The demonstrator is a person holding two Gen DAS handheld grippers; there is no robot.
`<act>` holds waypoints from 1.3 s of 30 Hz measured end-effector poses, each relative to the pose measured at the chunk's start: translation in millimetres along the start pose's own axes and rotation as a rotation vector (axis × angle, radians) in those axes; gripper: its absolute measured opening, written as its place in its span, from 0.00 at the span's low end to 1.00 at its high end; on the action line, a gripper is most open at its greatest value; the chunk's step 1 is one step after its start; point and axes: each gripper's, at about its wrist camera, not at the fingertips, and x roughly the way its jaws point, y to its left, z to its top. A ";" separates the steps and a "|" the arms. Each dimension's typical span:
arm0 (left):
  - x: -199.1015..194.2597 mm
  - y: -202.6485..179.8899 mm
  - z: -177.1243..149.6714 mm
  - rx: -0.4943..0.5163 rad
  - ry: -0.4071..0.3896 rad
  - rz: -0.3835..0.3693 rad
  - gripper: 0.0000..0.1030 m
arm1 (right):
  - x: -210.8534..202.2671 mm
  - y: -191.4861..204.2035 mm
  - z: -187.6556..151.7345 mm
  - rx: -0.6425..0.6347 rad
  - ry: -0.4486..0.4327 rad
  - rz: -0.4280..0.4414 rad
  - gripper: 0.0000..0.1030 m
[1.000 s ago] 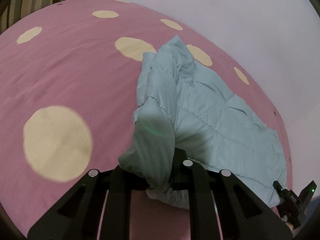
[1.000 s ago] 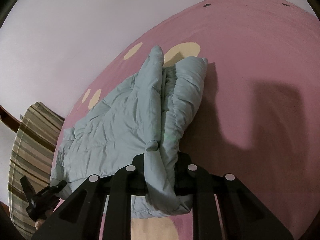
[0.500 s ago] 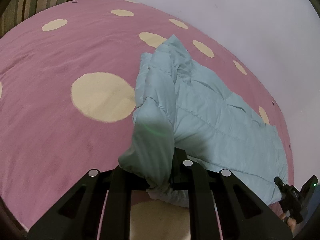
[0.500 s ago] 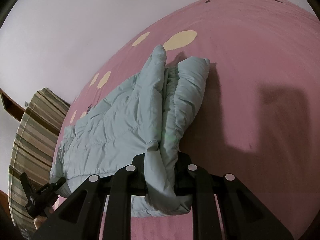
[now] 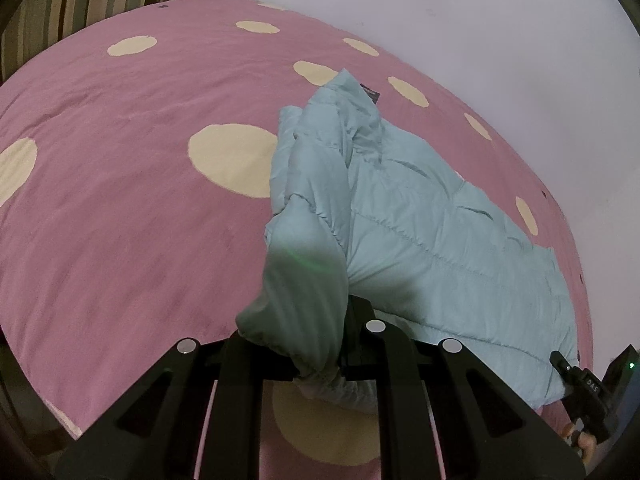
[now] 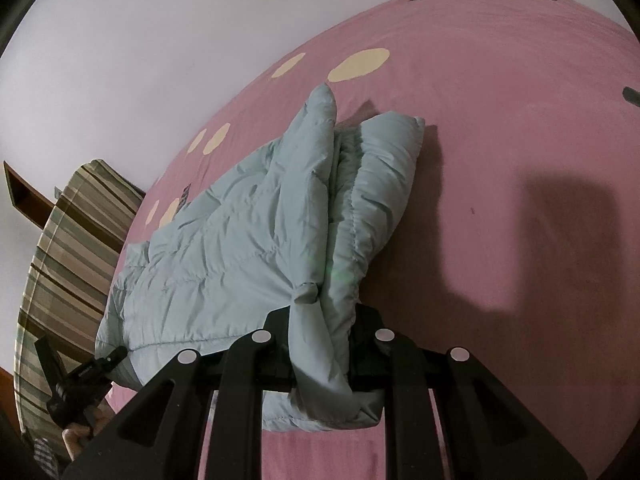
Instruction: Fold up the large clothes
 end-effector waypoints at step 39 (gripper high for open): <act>-0.7 12.5 -19.2 0.038 0.020 0.050 0.46 | 58.7 -28.4 34.1 0.007 0.027 0.045 0.35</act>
